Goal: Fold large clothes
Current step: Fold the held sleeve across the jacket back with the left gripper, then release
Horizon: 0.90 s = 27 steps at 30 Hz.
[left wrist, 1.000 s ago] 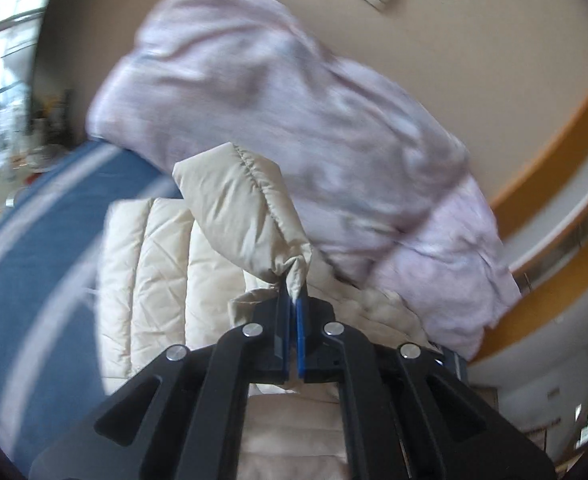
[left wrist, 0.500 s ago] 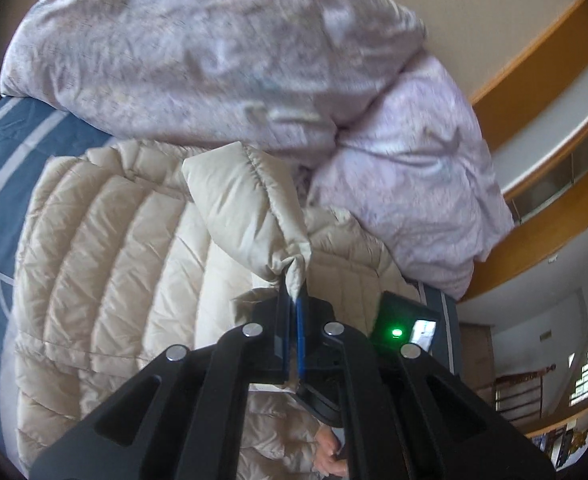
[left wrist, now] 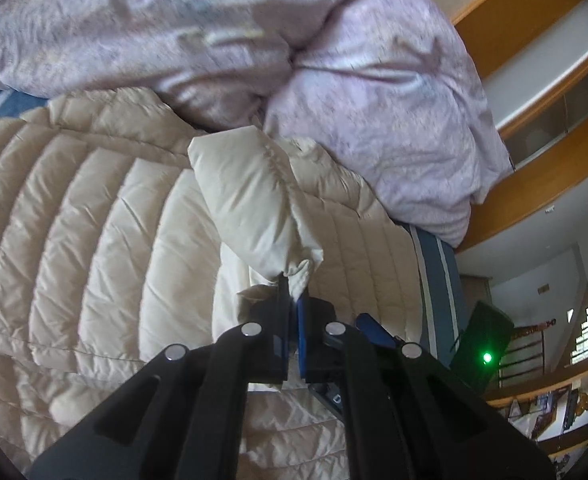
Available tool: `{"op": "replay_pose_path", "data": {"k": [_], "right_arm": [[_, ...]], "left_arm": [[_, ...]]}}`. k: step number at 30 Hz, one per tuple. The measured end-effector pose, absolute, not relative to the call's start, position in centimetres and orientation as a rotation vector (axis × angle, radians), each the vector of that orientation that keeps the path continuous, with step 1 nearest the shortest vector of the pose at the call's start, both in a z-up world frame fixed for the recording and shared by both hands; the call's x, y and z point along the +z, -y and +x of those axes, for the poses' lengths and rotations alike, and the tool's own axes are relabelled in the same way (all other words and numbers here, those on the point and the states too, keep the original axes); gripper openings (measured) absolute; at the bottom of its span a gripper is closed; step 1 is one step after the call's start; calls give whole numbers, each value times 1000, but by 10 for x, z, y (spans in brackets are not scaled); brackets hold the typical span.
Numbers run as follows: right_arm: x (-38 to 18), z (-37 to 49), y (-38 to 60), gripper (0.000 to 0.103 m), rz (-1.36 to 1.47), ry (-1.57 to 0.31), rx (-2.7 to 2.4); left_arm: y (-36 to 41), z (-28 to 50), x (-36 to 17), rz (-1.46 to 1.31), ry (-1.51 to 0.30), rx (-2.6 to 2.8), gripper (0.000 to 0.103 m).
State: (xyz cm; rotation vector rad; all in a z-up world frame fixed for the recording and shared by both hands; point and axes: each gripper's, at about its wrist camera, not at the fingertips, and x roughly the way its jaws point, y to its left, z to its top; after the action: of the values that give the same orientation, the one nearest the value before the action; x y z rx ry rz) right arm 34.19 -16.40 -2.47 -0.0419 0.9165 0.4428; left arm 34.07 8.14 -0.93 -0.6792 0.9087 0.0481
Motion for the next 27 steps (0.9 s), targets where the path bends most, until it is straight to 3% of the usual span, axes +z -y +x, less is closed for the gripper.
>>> {"op": "replay_pose_path", "data": {"k": [10,13,15,18,23,27], "right_arm": [[-28,347,199,72,-10,-918,357],[-28,345,203,72,-15,-913,353],[-27,344,204,72,-15,-912,353],[-25,342,204,72,-16,-908,359],[-16,340,198,72,-26,-885,375],[-13,339,192,72,-18,-883,380]], "left_arm": [[-49,357,-13,-615,-940,-12,6],[-44,357,-7,-591,-934,-24,15],[-42,355,2,-574,-916,-37,35],[-46,350,14,-567,-886,-44,52],[-68,338,31,-594,-828,-40,66],[-84,337,30,-640,-821,-26,66]]}}
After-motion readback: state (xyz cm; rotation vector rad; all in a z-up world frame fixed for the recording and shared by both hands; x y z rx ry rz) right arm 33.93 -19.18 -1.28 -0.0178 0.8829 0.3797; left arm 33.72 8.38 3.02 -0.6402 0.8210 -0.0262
